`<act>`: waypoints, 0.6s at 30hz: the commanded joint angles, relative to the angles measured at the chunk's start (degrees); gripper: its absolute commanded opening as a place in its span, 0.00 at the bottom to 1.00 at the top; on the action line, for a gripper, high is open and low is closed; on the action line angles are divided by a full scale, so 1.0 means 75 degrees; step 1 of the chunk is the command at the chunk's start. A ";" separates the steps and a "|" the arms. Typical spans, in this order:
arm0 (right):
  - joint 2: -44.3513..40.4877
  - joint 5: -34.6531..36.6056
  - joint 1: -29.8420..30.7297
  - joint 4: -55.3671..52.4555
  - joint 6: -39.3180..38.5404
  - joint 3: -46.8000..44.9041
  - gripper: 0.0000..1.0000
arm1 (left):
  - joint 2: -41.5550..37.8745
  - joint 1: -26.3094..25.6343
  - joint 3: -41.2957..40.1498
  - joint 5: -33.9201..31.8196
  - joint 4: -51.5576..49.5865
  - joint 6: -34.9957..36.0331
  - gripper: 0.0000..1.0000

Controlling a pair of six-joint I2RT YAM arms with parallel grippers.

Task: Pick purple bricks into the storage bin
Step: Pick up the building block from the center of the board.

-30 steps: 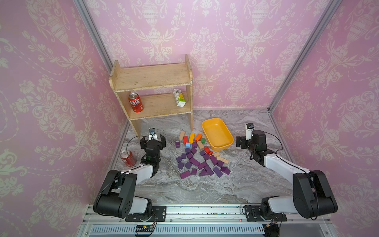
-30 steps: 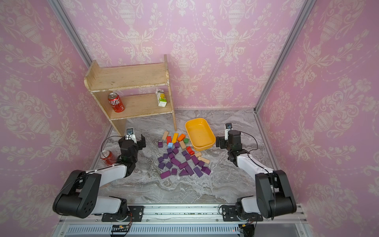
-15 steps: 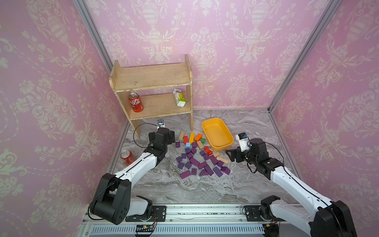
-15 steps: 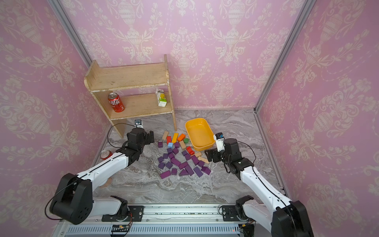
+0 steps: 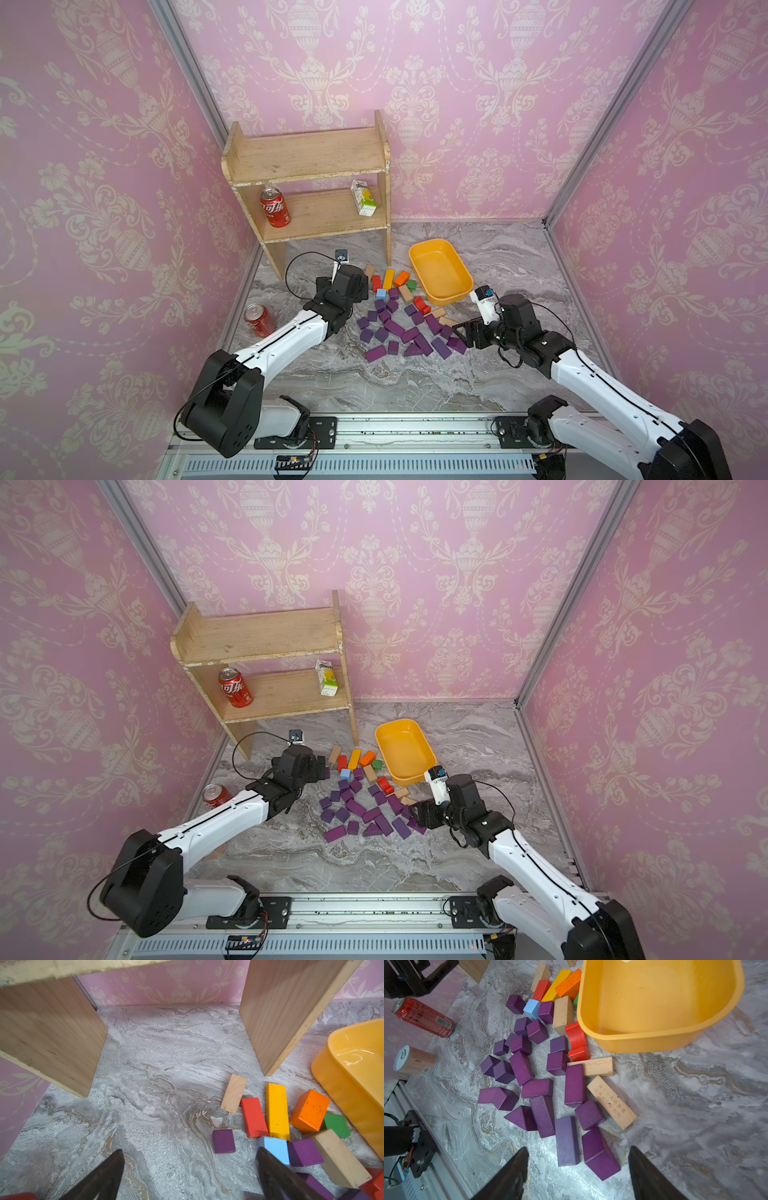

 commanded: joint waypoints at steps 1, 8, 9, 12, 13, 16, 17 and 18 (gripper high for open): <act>0.0264 0.0479 0.0291 0.0044 0.0223 -0.0147 0.75 | -0.0172 -0.0041 0.0180 -0.0212 -0.0124 -0.0336 0.99; 0.1451 0.1247 0.0894 0.0134 -0.0038 0.0300 0.70 | -0.0289 -0.0064 -0.0088 -0.0135 0.0394 -0.0227 0.99; 0.1627 0.1262 0.0922 0.0167 -0.0058 0.0344 0.69 | -0.0300 -0.0064 -0.0098 -0.0065 0.0383 -0.0209 0.99; 0.2122 0.1364 0.0977 0.0378 -0.0091 0.0424 0.61 | -0.0334 -0.0055 -0.0156 0.0058 0.0349 -0.0190 0.99; 0.2288 0.1374 0.0980 0.0497 -0.0143 0.0435 0.59 | -0.0337 -0.0055 -0.0181 0.0048 0.0354 -0.0184 0.99; 0.2728 0.1502 0.0981 0.0454 -0.0220 0.0656 0.59 | -0.0348 -0.0058 -0.0287 0.0023 0.0562 -0.0146 0.99; 0.2837 0.1526 0.0980 0.0458 -0.0234 0.0713 0.58 | -0.0327 -0.0060 -0.0337 0.0013 0.0691 -0.0128 0.99; 0.2913 0.1526 0.0986 0.0491 -0.0230 0.0750 0.57 | -0.0292 -0.0065 -0.0361 -0.0010 0.0791 -0.0121 0.99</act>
